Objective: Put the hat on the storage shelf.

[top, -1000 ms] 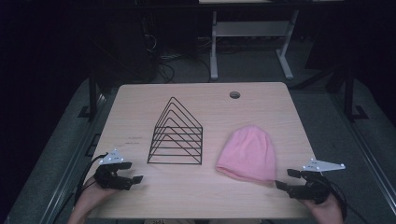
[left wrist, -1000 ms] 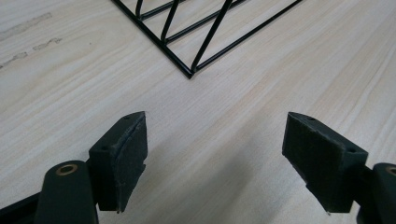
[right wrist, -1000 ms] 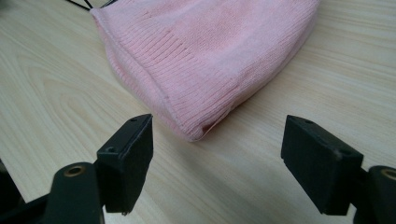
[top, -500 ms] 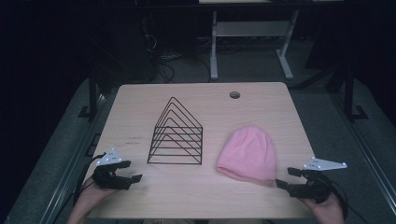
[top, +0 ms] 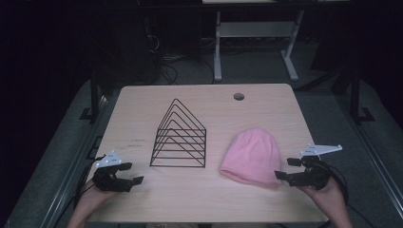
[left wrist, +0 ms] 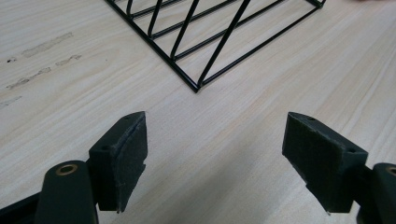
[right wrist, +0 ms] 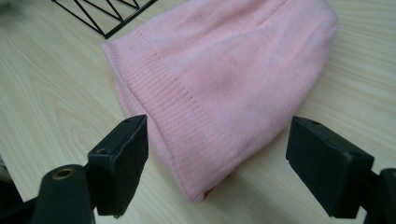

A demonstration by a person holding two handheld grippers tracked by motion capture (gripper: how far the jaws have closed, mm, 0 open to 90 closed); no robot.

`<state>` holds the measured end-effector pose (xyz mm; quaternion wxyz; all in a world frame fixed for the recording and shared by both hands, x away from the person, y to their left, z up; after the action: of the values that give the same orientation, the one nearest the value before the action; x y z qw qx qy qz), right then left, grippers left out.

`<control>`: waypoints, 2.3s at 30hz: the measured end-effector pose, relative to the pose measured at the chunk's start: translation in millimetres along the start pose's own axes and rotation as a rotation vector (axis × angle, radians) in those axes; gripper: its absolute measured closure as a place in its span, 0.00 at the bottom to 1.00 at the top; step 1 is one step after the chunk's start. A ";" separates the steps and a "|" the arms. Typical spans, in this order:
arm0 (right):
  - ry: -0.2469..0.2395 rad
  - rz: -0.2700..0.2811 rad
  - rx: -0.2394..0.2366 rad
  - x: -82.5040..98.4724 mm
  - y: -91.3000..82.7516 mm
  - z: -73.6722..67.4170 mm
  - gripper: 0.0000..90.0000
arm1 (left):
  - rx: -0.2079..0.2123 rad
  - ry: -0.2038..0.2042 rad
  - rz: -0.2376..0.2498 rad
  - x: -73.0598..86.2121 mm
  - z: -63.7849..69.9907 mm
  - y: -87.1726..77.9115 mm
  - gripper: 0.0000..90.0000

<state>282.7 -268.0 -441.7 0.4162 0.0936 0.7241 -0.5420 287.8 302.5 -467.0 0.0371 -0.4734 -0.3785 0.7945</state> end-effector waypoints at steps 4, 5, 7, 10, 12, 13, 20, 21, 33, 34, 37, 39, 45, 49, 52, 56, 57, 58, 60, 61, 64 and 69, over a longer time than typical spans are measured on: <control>-0.008 -0.005 -0.005 -9.9 1.4 1.6 0.21 | 0.009 -0.010 0.004 -0.9 0.8 -0.5 0.25; -0.004 -0.012 -0.008 -13.5 2.4 2.4 0.21 | 0.010 -0.009 0.001 -0.9 1.1 -0.4 0.25; -0.004 -0.010 -0.013 -18.3 3.9 4.1 0.21 | 0.010 -0.006 -0.003 -1.0 1.4 -0.2 0.25; -0.001 -0.015 -0.020 -20.6 5.4 5.4 0.21 | 0.009 -0.007 -0.003 -0.9 1.4 0.4 0.25; -0.004 -0.021 -0.026 -23.2 7.9 7.6 0.21 | 0.006 0.000 -0.009 -0.5 1.2 0.5 0.25; -0.003 -0.031 -0.030 -26.1 11.0 10.3 0.20 | 0.007 -0.007 -0.001 -0.4 1.7 1.4 0.25; 0.001 -0.075 -0.028 -39.5 23.8 20.5 0.20 | 0.007 -0.011 0.000 0.3 0.6 1.3 0.25; 0.003 -0.073 -0.033 -41.7 25.4 22.3 0.20 | 0.007 -0.010 -0.009 0.6 0.1 0.7 0.25; -0.005 -0.131 -0.028 -65.1 47.3 33.5 0.22 | 0.006 -0.007 -0.010 1.8 -1.6 -0.7 0.25; -0.005 -0.131 -0.028 -65.1 47.3 33.5 0.22 | 0.006 -0.007 -0.010 1.8 -1.6 -0.7 0.25; -0.008 -0.154 -0.026 -69.2 52.3 35.7 0.22 | 0.002 -0.010 -0.009 1.4 -1.2 -0.9 0.25; -0.005 -0.157 -0.025 -71.5 54.9 37.0 0.22 | 0.000 -0.009 -0.010 1.5 -1.3 -1.0 0.25; -0.008 -0.180 -0.018 -80.1 65.4 44.1 0.23 | -0.001 -0.007 -0.006 1.1 -0.8 -0.7 0.25; -0.008 -0.189 -0.017 -83.6 69.5 45.7 0.23 | -0.001 -0.003 -0.011 1.2 -1.0 -0.5 0.25; -0.002 -0.202 -0.022 -89.0 76.5 46.0 0.24 | 0.003 -0.003 -0.013 1.0 -0.3 0.9 0.25; -0.001 -0.212 -0.017 -92.6 82.3 46.9 0.24 | 0.002 -0.004 -0.009 0.8 -0.2 0.8 0.25; 0.000 -0.218 -0.015 -93.8 84.8 47.2 0.24 | 0.002 -0.004 -0.008 0.9 -0.3 0.7 0.25; 0.002 -0.229 -0.015 -94.8 88.0 48.2 0.25 | 0.002 -0.005 -0.010 1.2 -0.5 0.6 0.25; 0.005 -0.231 -0.014 -95.2 90.1 49.0 0.25 | 0.002 -0.006 -0.010 1.2 -0.6 0.6 0.25; 0.011 -0.238 -0.008 -95.5 92.0 50.0 0.25 | 0.002 -0.007 -0.007 1.3 -0.6 0.7 0.25; 0.016 -0.248 -0.004 -94.9 97.3 52.9 0.29 | -0.001 -0.001 -0.015 1.1 -0.6 0.9 0.25; 0.036 -0.261 0.002 -95.0 105.0 55.8 0.35 | 0.000 -0.001 -0.009 0.6 -0.2 1.2 0.25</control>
<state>432.7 -244.7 -452.7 0.3291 0.0089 0.7368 -0.5905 288.0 302.0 -468.3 0.0405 -0.4712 -0.3806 0.7947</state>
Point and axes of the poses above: each handheld gripper's, and its own axes: y roughly forward along the jaws, x roughly out of its underside, z roughly to its right, the point moved 3 cm from there along y, roughly forward along the jaws, and after that the axes turned 13 degrees about x, right-handed, at the moved point
